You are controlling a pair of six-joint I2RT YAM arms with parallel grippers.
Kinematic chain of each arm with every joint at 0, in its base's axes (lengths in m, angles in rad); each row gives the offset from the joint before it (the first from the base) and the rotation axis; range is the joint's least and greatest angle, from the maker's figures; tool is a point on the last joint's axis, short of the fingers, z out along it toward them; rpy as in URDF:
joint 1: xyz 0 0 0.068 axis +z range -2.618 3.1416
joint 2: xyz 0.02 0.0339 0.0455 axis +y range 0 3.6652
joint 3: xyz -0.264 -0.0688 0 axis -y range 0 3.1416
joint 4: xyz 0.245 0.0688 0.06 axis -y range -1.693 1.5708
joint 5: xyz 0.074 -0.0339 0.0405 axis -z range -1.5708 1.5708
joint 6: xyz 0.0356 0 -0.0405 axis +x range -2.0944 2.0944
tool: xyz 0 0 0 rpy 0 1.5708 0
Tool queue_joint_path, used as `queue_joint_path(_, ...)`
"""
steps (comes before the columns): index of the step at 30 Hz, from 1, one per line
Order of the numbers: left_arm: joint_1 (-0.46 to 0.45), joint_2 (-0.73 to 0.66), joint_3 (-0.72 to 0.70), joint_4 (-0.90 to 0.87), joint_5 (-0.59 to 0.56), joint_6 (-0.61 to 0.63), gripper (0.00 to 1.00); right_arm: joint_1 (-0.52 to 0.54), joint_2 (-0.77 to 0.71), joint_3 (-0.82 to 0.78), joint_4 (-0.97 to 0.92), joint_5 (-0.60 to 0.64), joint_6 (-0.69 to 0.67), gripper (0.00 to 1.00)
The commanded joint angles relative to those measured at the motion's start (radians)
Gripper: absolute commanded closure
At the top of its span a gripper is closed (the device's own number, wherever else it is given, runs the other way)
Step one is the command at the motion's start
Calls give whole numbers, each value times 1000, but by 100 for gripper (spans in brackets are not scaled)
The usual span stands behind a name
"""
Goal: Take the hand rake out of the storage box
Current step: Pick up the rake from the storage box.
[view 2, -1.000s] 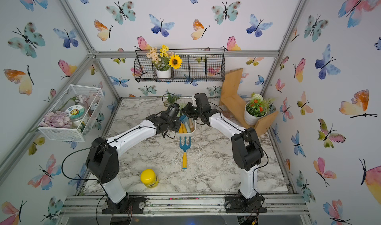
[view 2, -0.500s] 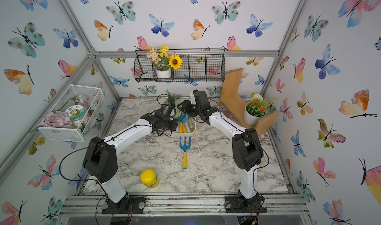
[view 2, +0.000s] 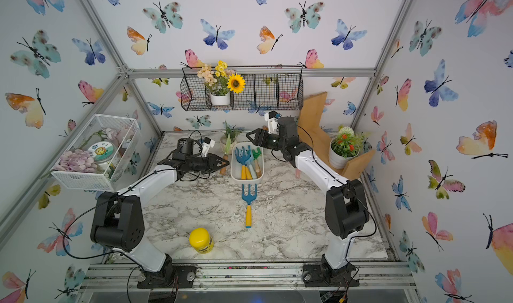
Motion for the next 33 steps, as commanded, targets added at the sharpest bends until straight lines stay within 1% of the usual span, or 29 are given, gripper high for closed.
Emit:
queue_joint_path(1,-4,-31,-19,246,278,-133,92,8,6,-30,83,-113,-60,39)
queue_joint_path(4,-3,-37,-31,341,335,-197,92,-3,3,-46,124,-157,-83,39)
queue_joint_path(6,-3,-45,-32,371,353,-220,92,-17,-5,-71,173,-184,-83,39)
queue_joint_path(9,-4,-60,-26,380,362,-235,92,-43,-5,-115,287,-256,-57,38)
queue_joint_path(11,-5,-67,-22,385,362,-244,92,-48,1,-130,343,-283,-41,38)
queue_joint_path(14,-8,-75,-29,441,361,-299,92,-48,20,-125,384,-291,-26,38)
queue_joint_path(17,-22,-73,-30,498,359,-349,92,-46,49,-118,464,-309,23,39)
queue_joint_path(19,-38,-63,-22,498,355,-353,92,-45,67,-114,516,-322,53,39)
queue_joint_path(27,-65,-47,-7,517,341,-367,93,-29,116,-68,551,-368,62,40)
queue_joint_path(33,-73,-30,-13,551,341,-391,93,-21,124,-82,682,-415,128,42)
